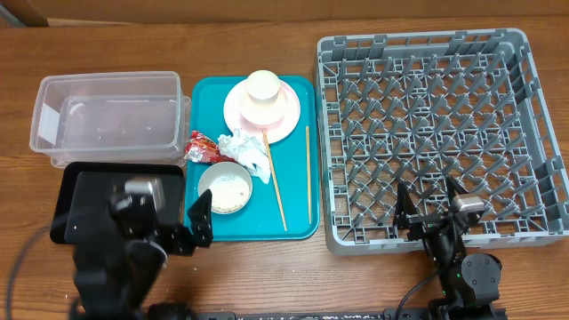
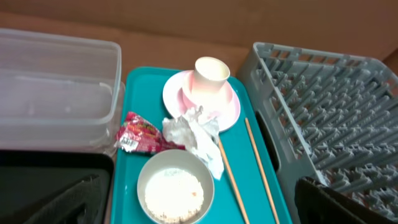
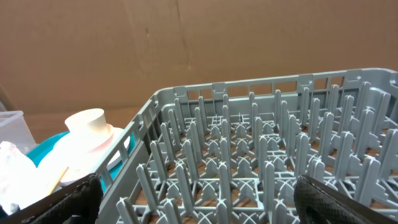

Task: Sort waste into correct bins and load items into the dishwasher
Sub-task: 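Reach the left gripper to the white tissue on the teal tray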

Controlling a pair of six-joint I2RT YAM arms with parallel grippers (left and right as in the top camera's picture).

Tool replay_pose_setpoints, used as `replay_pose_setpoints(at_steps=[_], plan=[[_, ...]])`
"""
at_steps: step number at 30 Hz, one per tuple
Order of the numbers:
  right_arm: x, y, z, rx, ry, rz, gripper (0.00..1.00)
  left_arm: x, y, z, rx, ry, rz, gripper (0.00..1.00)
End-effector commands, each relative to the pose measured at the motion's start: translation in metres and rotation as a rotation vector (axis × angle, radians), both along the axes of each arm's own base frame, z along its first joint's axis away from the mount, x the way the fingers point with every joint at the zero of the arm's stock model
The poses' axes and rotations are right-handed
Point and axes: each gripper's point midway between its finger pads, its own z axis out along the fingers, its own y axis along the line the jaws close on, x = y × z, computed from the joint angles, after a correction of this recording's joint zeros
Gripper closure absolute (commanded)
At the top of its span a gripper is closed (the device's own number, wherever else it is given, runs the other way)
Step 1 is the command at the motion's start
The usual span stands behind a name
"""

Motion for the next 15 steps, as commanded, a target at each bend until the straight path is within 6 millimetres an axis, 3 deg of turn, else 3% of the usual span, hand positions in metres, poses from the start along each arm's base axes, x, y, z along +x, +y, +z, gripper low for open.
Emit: replay_pose_setpoints(at_steps=[1, 7, 10, 13, 15], plan=[[0.0, 0.0, -0.001, -0.002, -0.009, 0.001, 0.0, 0.015, -0.002, 0.022, 0.053, 0.209, -0.053, 0.0], [0.0, 0.0, -0.001, -0.003, -0.009, 0.001, 0.0, 0.045, -0.003, 0.04, 0.035, 0.456, -0.061, 0.0], [0.0, 0.0, -0.001, -0.003, -0.009, 0.001, 0.0, 0.066, -0.017, 0.033, -0.034, 0.553, -0.127, 0.0], [0.0, 0.0, -0.001, -0.003, -0.009, 0.001, 0.0, 0.078, -0.021, 0.018, -0.109, 0.634, -0.098, 0.22], [0.0, 0.0, -0.001, -0.002, -0.009, 0.001, 0.0, 0.085, -0.021, 0.005, -0.124, 0.692, -0.07, 0.28]])
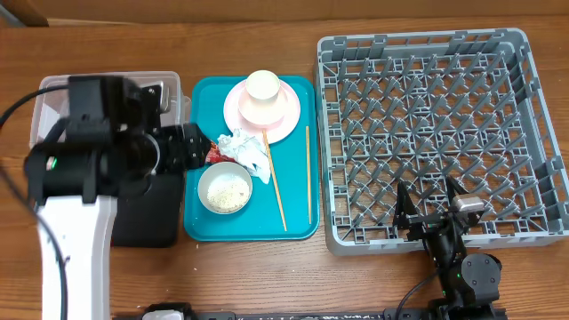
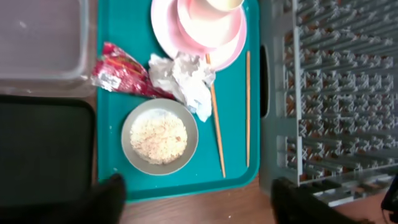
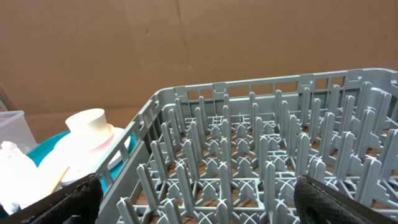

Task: Sort waste into correct bins and load items into the dishwasher
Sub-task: 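Reach the left gripper to the white tissue on the teal tray, then grasp the tissue with the left gripper and drop it into the clear bin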

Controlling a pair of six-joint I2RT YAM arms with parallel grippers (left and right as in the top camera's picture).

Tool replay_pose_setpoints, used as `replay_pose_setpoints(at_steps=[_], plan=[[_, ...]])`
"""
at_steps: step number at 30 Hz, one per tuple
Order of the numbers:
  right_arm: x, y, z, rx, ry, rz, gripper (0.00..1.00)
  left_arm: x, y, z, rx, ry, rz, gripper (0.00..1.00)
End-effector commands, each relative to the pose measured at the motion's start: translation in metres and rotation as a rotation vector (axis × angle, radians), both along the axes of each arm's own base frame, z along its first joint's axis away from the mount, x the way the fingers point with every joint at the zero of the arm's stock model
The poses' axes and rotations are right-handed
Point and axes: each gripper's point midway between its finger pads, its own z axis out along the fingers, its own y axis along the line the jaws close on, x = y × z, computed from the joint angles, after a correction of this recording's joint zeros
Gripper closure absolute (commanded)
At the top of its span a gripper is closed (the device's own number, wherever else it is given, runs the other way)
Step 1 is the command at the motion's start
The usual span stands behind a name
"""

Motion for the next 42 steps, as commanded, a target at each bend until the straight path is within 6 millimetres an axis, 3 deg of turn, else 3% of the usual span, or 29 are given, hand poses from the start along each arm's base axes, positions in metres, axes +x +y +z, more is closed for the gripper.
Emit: replay_pose_setpoints(at_steps=[1, 5, 9, 13, 14, 22, 30, 35, 39, 42], plan=[[0.0, 0.0, -0.001, -0.002, -0.009, 0.0, 0.0, 0.012, -0.008, -0.014, -0.049, 0.09, 0.052, 0.28], [0.0, 0.0, -0.001, -0.002, -0.008, 0.0, 0.0, 0.022, -0.003, -0.038, 0.06, 0.164, 0.135, 0.25], [0.0, 0.0, -0.001, -0.002, -0.009, 0.0, 0.0, 0.039, -0.023, -0.061, 0.12, 0.19, 0.118, 0.16], [0.0, 0.0, -0.001, -0.002, -0.009, 0.0, 0.0, 0.055, -0.028, -0.085, 0.162, 0.233, 0.177, 0.12], [0.0, 0.0, -0.001, -0.002, -0.009, 0.0, 0.0, 0.062, -0.03, -0.099, 0.164, 0.264, 0.211, 0.08], [0.0, 0.0, -0.001, -0.002, -0.009, 0.0, 0.0, 0.082, -0.038, -0.154, 0.159, 0.378, 0.242, 0.05], [0.0, 0.0, -0.001, -0.002, -0.009, 0.0, 0.0, 0.102, -0.043, -0.191, 0.159, 0.397, 0.239, 0.06], [0.0, 0.0, -0.001, -0.002, -0.009, 0.0, 0.0, 0.106, -0.045, -0.201, 0.161, 0.402, 0.236, 0.14], [0.0, 0.0, -0.001, -0.002, -0.009, 0.0, 0.0, 0.107, -0.047, -0.203, 0.161, 0.399, 0.231, 0.27], [0.0, 0.0, -0.001, -0.002, -0.008, 0.0, 0.0, 0.108, -0.048, -0.203, 0.16, 0.396, 0.23, 0.57]])
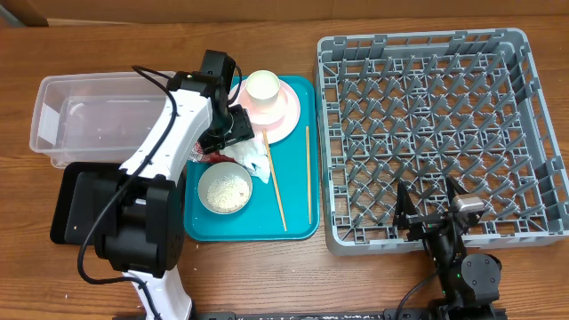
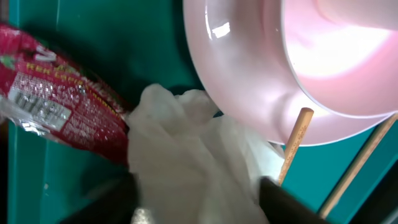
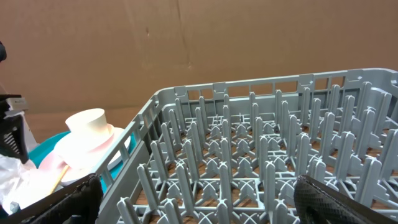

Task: Sort waste into correct bins and load items into the dishwasher
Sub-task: 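Grasp the tissue with the left gripper and drop it into the clear bin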

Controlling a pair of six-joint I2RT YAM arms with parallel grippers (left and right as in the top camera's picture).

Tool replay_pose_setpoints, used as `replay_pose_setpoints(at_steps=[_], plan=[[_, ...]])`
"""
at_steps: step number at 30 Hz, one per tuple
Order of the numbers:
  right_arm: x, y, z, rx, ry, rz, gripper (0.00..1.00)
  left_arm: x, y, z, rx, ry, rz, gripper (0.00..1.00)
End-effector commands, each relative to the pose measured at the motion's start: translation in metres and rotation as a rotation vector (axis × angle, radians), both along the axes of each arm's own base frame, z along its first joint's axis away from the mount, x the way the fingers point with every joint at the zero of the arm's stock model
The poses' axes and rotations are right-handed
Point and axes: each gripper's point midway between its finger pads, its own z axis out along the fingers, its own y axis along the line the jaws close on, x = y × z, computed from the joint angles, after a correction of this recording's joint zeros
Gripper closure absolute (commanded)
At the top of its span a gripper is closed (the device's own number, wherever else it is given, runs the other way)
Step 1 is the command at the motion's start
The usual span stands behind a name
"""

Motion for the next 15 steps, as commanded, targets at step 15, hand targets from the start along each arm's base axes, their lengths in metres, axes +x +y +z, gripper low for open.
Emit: replay_pose_setpoints(at_steps=[15], plan=[[0.0, 0.0, -0.001, -0.002, -0.008, 0.0, 0.0, 0.036, -0.024, 0.111, -0.116, -0.185, -0.084, 0.96]])
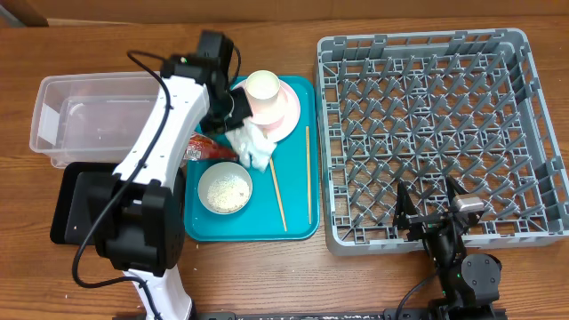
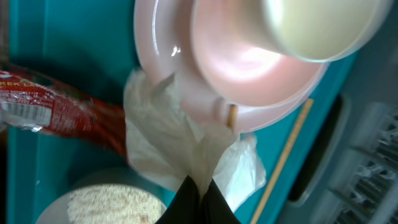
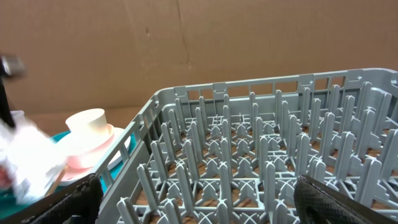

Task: Sort waste into correct bins and load items into the dishwasher
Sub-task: 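Grasp the tissue with the left gripper and drop it into the clear bin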

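Note:
My left gripper is shut on a crumpled white tissue, which it holds just above the teal tray; from overhead the tissue hangs beside the pink plate with the cream cup. On the tray lie a red wrapper, a bowl of rice and two wooden chopsticks. My right gripper stands open at the front edge of the grey dish rack, with nothing between its fingers.
A clear plastic bin stands left of the tray, with a black bin in front of it. The rack fills the right half of the wooden table. Brown cardboard stands behind the rack.
My left gripper, open over the tissue on the tray, has shut on it and lifted it a little. The wrapper, bowl, plate and chopsticks lie as before. The right arm has not moved.
My left gripper was open low at the tray's front left corner, then high over the bins at the tray's left. Then it was open, down on the tissue beside the plate. Now it holds the tissue, pinched, above the tray. The right gripper stayed open at the rack.

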Controlling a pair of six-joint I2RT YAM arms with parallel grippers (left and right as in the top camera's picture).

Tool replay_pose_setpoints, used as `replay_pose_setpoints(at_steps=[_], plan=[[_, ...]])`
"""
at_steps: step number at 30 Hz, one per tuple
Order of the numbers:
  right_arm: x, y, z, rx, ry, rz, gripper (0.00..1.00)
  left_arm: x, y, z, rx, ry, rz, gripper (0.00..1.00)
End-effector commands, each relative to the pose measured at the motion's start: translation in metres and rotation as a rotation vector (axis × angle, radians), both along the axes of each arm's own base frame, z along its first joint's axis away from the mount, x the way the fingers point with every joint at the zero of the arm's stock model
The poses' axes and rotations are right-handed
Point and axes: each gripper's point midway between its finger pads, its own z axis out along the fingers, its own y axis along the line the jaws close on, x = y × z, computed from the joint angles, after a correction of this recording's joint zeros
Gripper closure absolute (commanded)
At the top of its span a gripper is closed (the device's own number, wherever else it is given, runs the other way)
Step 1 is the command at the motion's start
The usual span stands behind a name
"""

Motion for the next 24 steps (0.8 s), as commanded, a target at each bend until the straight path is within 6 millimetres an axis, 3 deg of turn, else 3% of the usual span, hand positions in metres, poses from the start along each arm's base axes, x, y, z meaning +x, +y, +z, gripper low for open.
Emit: replay_pose_setpoints(at_steps=[1, 5, 8, 14, 21, 24], plan=[[0.0, 0.0, -0.001, -0.002, -0.009, 0.0, 0.0, 0.015, -0.001, 0.061, -0.012, -0.13, -0.029, 0.96], [0.0, 0.0, -0.001, -0.002, -0.009, 0.0, 0.0, 0.018, 0.031, 0.103, 0.079, -0.198, 0.035, 0.96], [0.0, 0.0, -0.001, -0.002, -0.008, 0.0, 0.0, 0.017, 0.057, 0.12, 0.13, -0.217, 0.093, 0.96], [0.0, 0.0, -0.001, -0.002, -0.009, 0.0, 0.0, 0.006, 0.11, 0.115, 0.197, -0.153, 0.185, 0.96], [0.0, 0.0, -0.001, -0.002, -0.008, 0.0, 0.0, 0.002, 0.208, 0.12, 0.395, -0.165, 0.439, 0.96], [0.0, 0.0, -0.001, -0.002, -0.009, 0.0, 0.0, 0.003, 0.226, 0.115, 0.399, -0.159, 0.481, 0.96]])
